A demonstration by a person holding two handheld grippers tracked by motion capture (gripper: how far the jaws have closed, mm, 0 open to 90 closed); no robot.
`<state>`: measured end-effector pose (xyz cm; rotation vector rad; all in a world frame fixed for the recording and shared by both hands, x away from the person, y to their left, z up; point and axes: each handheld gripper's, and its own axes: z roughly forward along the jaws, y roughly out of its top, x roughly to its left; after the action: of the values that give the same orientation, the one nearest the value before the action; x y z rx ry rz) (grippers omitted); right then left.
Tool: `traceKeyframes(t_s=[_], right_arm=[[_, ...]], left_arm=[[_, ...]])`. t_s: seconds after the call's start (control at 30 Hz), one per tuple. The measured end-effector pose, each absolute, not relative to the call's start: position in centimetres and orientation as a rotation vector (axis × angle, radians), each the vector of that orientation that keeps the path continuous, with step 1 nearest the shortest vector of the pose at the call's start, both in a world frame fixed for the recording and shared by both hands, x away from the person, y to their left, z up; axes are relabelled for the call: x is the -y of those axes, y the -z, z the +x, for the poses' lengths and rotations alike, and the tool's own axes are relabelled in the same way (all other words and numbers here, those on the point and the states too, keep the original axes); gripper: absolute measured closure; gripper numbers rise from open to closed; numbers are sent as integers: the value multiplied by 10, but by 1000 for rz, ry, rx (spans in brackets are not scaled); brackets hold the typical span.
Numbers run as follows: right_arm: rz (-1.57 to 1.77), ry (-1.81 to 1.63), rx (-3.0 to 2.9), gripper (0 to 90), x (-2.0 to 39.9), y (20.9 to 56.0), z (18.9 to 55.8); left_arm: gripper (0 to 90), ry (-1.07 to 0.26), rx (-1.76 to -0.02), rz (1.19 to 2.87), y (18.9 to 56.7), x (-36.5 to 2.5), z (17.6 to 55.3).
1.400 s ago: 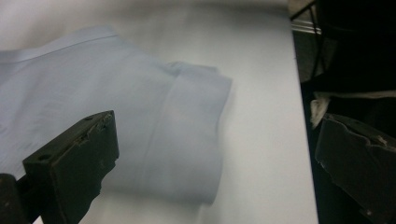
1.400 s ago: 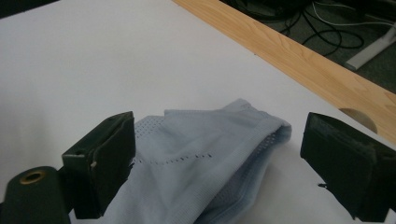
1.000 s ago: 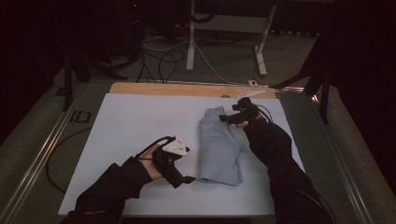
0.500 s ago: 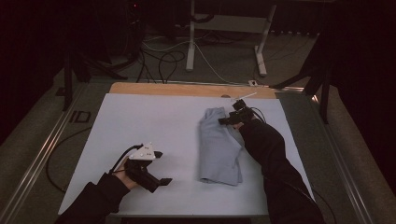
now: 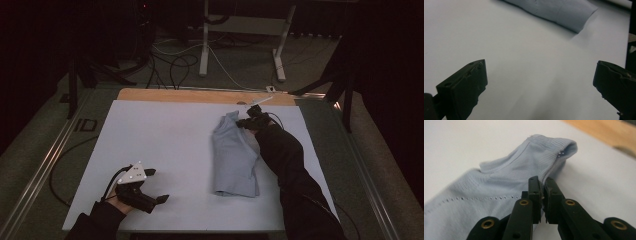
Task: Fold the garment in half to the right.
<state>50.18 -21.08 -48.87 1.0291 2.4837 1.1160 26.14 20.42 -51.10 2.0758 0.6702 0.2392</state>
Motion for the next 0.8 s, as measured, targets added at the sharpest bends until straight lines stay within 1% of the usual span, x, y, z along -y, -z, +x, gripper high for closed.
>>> traceKeyframes(t_s=[0.1,0.33,0.5,0.67,0.73,0.8], right_arm=[[1042,-1126,-2485,856,206,488,507],[1078,-1068,-2516,855,200,502,520],[1102,-1059,-2516,853,196,506,525],[1151,-964,-2523,845,192,517,527],[1157,-961,-2518,821,192,517,528],[1146,-944,-2512,771,192,517,528]], left_arm=[[4,-243,-682,2076,513,-207,261],[4,-252,-693,2042,513,-211,264],[4,-288,-701,2015,512,-216,265],[4,-300,-705,2005,511,-218,265],[4,-300,-712,2002,512,-218,265],[4,-301,-713,2004,513,-218,265]])
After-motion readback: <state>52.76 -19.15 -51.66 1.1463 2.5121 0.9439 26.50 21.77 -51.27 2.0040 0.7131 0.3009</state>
